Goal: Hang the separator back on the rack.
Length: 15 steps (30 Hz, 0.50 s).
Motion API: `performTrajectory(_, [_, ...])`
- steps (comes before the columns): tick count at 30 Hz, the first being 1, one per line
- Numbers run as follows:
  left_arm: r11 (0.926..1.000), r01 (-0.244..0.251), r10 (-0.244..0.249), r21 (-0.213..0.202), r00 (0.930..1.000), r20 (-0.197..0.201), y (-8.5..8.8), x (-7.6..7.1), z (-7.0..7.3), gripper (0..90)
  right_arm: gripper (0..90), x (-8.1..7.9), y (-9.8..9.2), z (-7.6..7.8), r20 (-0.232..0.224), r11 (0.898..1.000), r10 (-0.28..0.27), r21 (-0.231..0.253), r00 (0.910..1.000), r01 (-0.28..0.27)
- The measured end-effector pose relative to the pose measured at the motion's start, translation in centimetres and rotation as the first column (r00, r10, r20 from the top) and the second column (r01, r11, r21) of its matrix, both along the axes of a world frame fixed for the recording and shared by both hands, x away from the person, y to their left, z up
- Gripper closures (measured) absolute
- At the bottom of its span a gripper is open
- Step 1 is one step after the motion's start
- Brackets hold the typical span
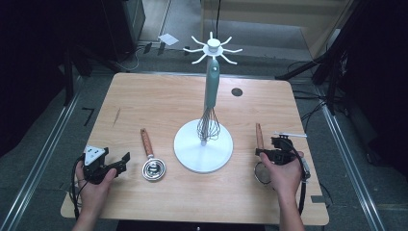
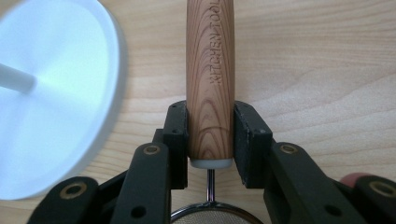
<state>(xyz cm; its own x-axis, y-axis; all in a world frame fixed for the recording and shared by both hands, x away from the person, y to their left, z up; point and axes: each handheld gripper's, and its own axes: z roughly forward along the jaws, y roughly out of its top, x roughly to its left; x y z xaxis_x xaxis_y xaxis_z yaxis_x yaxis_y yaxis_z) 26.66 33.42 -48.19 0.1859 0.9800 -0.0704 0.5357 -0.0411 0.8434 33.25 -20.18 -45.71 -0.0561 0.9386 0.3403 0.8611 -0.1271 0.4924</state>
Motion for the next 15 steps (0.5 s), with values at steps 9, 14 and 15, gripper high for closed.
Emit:
performTrajectory(9, [0.9999, 0.002, -0.001, -0.014, 0.9998, 0.019, -0.1, 0.1, -0.1, 14.4, 70.5, -3.0, 0.7, 2.6, 0.296, 0.992, 0.044, 0.1, 0.954, -0.077])
performTrajectory(14, [0.9998, -0.002, 0.002, -0.019, 0.9997, 0.025, 0.0, 0.1, -0.1, 14.4, 70.6, -3.9, 1.8, 4.2, 0.423, 0.986, 0.076, 0.1, 0.903, -0.13])
performTrajectory(15, [0.9998, -0.004, 0.004, -0.019, 0.9997, 0.026, 0.0, 0.1, -0.1, 14.4, 70.5, -4.0, 1.9, 4.5, 0.44, 0.984, 0.082, 0.109, 0.8941, -0.144])
